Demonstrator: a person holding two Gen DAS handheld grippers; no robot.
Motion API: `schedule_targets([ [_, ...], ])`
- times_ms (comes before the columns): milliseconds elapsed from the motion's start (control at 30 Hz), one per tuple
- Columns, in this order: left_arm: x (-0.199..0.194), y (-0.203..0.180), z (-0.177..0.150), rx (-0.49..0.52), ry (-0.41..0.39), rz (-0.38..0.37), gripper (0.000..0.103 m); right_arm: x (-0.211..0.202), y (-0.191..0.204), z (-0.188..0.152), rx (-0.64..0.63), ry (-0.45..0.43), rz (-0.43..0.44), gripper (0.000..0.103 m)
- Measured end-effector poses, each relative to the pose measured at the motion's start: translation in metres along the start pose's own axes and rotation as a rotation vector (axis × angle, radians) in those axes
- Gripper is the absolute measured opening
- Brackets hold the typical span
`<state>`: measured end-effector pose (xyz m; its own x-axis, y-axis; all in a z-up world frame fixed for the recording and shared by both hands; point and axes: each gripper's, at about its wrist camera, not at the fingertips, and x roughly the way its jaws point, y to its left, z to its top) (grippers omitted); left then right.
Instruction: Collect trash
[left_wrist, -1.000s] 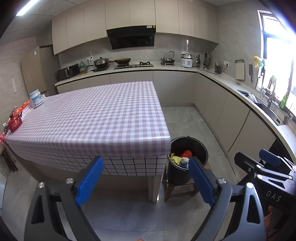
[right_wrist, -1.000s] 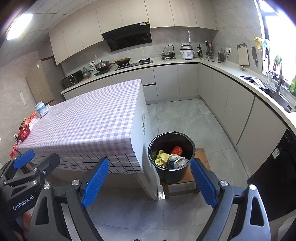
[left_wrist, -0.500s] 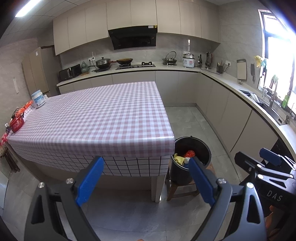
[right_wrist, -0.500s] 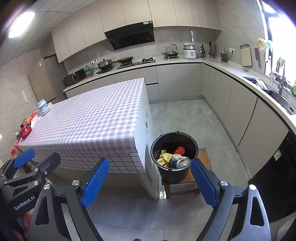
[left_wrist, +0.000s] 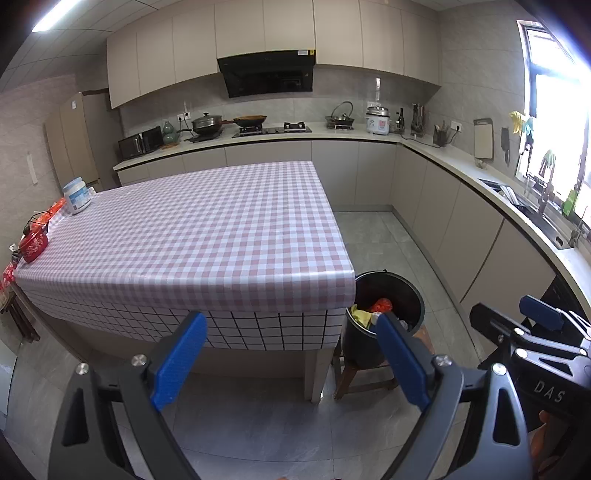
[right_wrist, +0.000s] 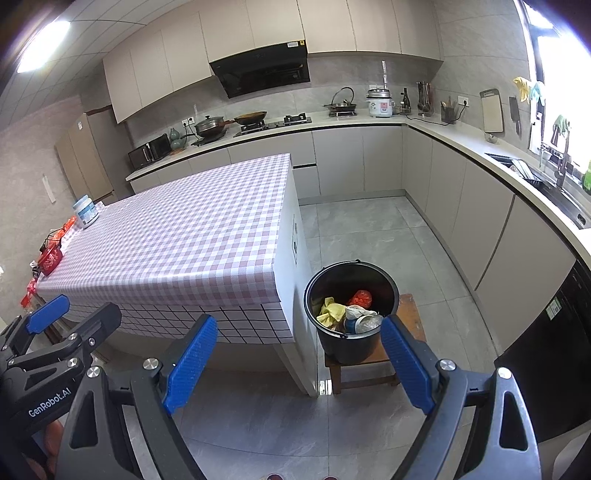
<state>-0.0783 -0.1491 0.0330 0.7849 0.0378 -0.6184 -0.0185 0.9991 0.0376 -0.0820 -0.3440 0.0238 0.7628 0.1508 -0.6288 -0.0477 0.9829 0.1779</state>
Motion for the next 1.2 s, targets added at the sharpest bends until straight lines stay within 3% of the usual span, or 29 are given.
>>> schedule_targets([
  [1200,0.017,0.002,-0.003,0.007,0.050,-0.046,0.094,0.002,0.002,-0.006,0.029,0.015,-0.028,0.092],
])
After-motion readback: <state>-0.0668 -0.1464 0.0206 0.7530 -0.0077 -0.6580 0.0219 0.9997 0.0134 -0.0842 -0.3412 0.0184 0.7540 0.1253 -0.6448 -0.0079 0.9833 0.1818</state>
